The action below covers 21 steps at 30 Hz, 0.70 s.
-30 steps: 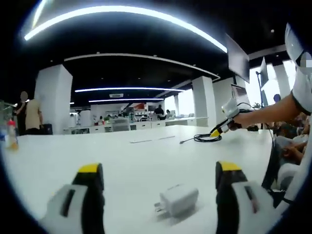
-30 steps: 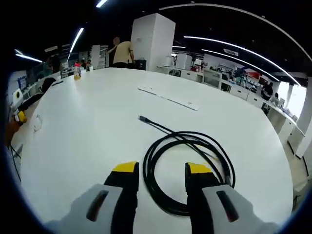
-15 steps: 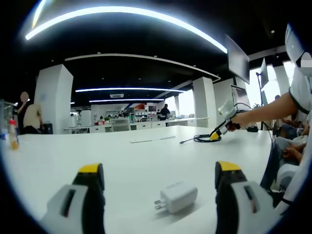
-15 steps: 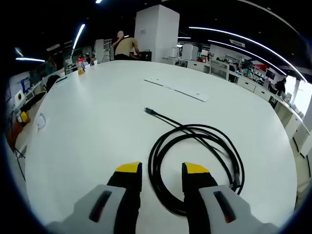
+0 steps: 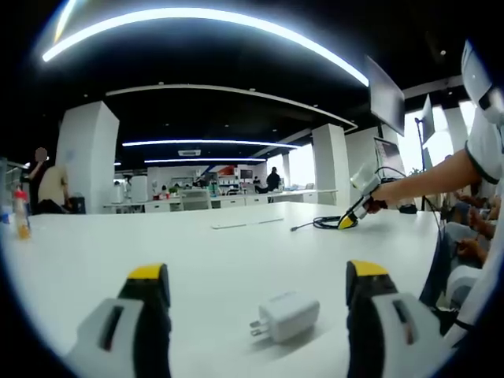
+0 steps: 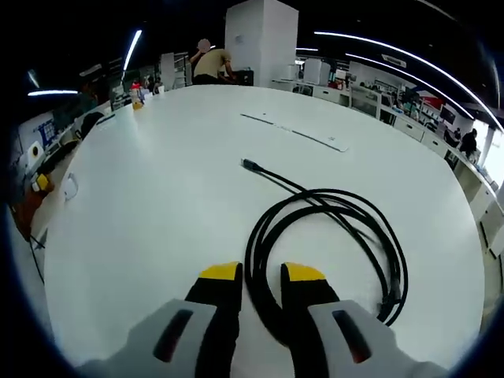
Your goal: Plug the desk Type‑C cable into the charger adapter.
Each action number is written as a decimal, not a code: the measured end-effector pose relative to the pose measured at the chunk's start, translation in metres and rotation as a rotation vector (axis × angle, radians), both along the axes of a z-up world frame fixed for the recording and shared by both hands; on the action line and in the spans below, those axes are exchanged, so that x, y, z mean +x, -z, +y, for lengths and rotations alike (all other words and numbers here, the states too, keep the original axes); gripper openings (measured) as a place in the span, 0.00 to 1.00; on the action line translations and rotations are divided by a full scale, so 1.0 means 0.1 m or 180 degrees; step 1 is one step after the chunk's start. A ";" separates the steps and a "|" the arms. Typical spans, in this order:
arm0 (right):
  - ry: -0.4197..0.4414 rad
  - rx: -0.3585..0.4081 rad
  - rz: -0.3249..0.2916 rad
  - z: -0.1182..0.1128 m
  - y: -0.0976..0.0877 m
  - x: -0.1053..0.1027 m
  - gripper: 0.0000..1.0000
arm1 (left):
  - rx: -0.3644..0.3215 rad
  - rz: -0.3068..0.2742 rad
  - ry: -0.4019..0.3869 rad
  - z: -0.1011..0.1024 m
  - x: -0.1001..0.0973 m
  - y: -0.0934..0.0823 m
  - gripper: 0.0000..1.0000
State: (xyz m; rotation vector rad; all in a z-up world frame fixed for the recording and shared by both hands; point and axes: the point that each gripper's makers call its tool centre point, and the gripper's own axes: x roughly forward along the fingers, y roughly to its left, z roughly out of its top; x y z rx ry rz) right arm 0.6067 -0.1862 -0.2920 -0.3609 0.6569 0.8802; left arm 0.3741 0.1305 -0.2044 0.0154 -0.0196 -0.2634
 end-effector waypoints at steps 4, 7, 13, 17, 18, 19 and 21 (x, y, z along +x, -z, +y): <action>-0.0045 0.0023 0.0045 0.03 0.02 -0.03 0.12 | -0.0004 0.0018 0.0003 0.00 0.00 0.01 0.92; -0.0051 0.0034 0.0067 0.05 0.02 -0.06 0.10 | -0.0007 0.0046 0.0015 -0.01 -0.01 0.03 0.92; -0.0100 0.0041 0.0122 0.05 0.02 -0.04 0.08 | -0.0090 -0.0010 0.0028 -0.01 -0.01 -0.02 0.90; -0.0133 0.0034 0.0124 0.06 0.01 -0.06 0.07 | -0.0054 -0.0002 0.0022 -0.03 -0.01 -0.02 0.92; -0.0145 0.0028 0.0118 0.06 0.01 -0.07 0.07 | -0.0049 0.0003 0.0023 -0.03 0.00 -0.01 0.92; -0.0167 0.0022 0.0108 0.06 0.01 -0.07 0.07 | -0.0031 0.0017 0.0024 -0.03 0.00 0.00 0.93; -0.0212 0.0004 0.0080 0.05 0.01 -0.08 0.05 | -0.0012 0.0053 0.0020 -0.02 0.00 0.03 0.93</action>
